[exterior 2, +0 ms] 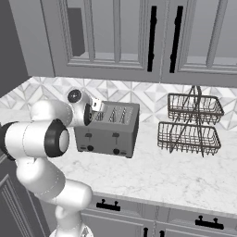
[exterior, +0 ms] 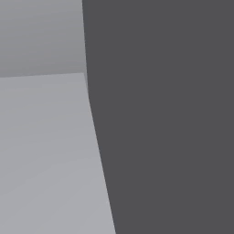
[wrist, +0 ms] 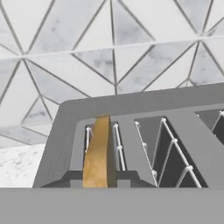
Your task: Start the toaster. Once the lever pops up, take the bread to the plate on the dining counter.
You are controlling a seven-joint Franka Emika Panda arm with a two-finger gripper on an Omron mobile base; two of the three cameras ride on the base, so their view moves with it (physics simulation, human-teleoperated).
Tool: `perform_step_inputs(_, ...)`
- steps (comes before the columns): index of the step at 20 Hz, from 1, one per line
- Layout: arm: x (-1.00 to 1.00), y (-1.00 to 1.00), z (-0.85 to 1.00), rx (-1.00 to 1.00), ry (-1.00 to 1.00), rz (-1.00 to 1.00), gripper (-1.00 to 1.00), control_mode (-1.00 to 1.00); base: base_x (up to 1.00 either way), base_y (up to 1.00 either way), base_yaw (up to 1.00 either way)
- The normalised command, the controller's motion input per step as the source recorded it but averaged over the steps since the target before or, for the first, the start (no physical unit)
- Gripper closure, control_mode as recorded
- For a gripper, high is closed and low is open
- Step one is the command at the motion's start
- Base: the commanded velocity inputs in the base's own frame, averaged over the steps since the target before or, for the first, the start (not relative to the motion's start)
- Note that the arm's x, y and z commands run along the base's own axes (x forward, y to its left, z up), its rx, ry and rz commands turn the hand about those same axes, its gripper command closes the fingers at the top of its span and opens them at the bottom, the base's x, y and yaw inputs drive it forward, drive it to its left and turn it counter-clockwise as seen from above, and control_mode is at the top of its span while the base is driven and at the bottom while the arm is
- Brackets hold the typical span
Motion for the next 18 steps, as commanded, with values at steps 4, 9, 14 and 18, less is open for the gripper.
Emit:
perform_step_inputs(4,-0.08,0.00,0.30,0.00,-0.21,0.00,1.00,-1.00,0.00,0.00,0.00)
perform_step_inputs(9,-0.20,0.00,0.52,0.00,-0.22,0.00,1.00,-1.00,0.00,0.00,0.00)
perform_step_inputs(14,-0.43,0.00,0.86,0.00,-0.11,0.00,1.00,-1.00,0.00,0.00,0.00)
perform_step_inputs(18,-0.53,0.00,0.91,0.00,0.00,0.00,1.00,-1.00,0.00,0.00,0.00)
